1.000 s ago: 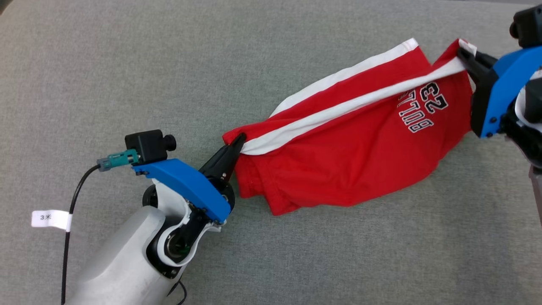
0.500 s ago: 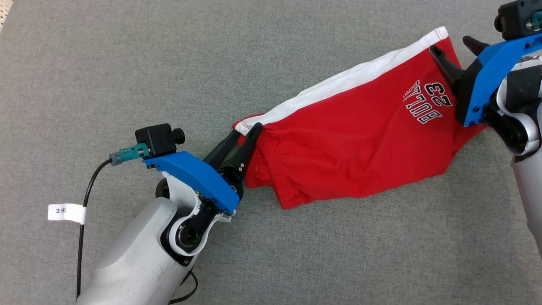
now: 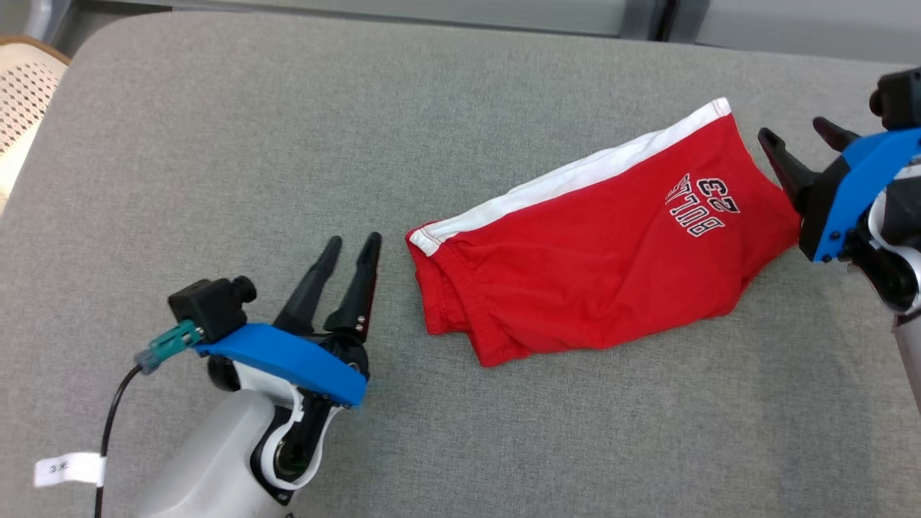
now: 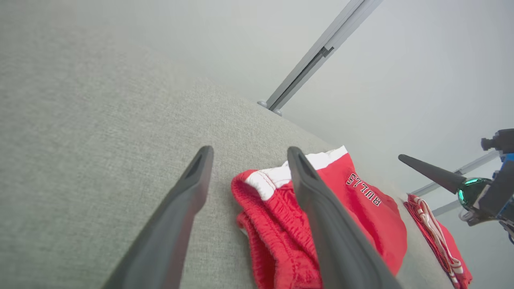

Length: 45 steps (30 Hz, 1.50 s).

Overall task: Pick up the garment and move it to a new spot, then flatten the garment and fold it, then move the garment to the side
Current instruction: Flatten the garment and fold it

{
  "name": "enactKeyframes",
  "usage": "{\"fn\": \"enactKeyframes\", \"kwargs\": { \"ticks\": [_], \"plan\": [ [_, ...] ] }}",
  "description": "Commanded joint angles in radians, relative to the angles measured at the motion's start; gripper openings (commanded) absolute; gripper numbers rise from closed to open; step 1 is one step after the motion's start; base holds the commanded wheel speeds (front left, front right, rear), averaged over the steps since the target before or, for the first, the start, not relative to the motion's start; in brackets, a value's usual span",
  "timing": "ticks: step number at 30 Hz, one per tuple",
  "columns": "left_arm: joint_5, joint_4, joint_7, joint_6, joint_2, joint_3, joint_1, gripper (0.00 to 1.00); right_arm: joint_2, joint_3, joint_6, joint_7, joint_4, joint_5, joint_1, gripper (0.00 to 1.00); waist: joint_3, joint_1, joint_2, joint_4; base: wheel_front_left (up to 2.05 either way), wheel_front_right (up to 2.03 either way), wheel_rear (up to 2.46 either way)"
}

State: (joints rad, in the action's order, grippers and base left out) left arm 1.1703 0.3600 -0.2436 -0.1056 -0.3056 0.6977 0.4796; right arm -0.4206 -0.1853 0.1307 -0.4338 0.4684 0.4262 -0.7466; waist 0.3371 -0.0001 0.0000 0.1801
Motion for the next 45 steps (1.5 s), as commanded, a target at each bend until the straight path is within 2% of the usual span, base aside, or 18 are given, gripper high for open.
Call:
{"fn": "enactKeyframes", "kwargs": {
  "ticks": [1,3,7,10,13,19,34,35,36,37,45],
  "plan": [
    [-0.061,-0.008,-0.018,-0.005,-0.001,-0.043,-0.024,1.00,-0.007,0.017,0.000,0.027,-0.004,0.012,0.035,1.00,-0.024,0.0001,0.0000,0.003,0.00,0.00,0.00],
    [-0.154,-0.037,-0.021,-0.007,0.020,-0.150,-0.044,1.00,-0.007,0.036,0.000,0.050,-0.006,0.014,0.055,1.00,-0.030,0.0001,0.0000,0.006,0.00,0.00,0.00],
    [-0.387,-0.099,-0.021,-0.011,0.100,-0.340,-0.133,1.00,0.007,0.062,0.000,0.084,0.007,0.019,0.082,1.00,-0.030,0.0001,0.0000,0.004,0.00,0.00,0.00],
    [-0.539,-0.134,-0.021,-0.018,0.156,-0.443,-0.175,1.00,0.018,0.074,0.000,0.101,0.031,0.017,0.079,1.00,-0.020,0.0001,0.0000,0.004,0.00,0.00,0.00],
    [-0.663,-0.157,-0.022,-0.021,0.188,-0.501,-0.201,1.00,0.027,0.077,0.000,0.110,0.062,0.014,0.054,1.00,-0.003,0.0001,0.0000,0.005,0.00,0.00,0.00],
    [-0.772,-0.154,-0.022,-0.026,0.207,-0.530,-0.206,1.00,0.044,0.080,0.000,0.103,0.133,0.008,0.006,1.00,0.027,0.0001,0.0000,0.017,0.00,0.00,0.00],
    [-0.784,-0.105,-0.022,-0.027,0.178,-0.485,-0.193,1.00,0.090,0.051,0.000,0.057,0.371,-0.050,-0.040,1.00,0.061,0.0001,0.0000,0.059,0.00,0.00,0.00],
    [-0.782,-0.104,-0.022,-0.027,0.177,-0.485,-0.193,1.00,0.096,0.040,0.001,0.052,0.376,-0.046,-0.038,0.98,0.061,0.0001,0.0000,0.059,0.00,0.00,0.00],
    [-0.780,-0.103,-0.022,-0.027,0.174,-0.486,-0.194,1.00,0.100,0.029,0.002,0.049,0.377,-0.043,-0.038,0.41,0.062,0.0001,0.0000,0.058,0.00,0.00,0.00],
    [-0.779,-0.102,-0.022,-0.027,0.173,-0.487,-0.193,1.00,0.102,0.020,0.002,0.050,0.377,-0.039,-0.039,0.00,0.062,0.0001,0.0000,0.056,0.00,0.00,0.00],
    [-0.775,-0.084,-0.022,-0.027,0.162,-0.486,-0.218,1.00,0.077,0.029,0.000,0.116,0.348,0.014,-0.017,0.00,0.032,0.0001,0.0000,0.034,0.00,0.00,0.00]
  ]
}}
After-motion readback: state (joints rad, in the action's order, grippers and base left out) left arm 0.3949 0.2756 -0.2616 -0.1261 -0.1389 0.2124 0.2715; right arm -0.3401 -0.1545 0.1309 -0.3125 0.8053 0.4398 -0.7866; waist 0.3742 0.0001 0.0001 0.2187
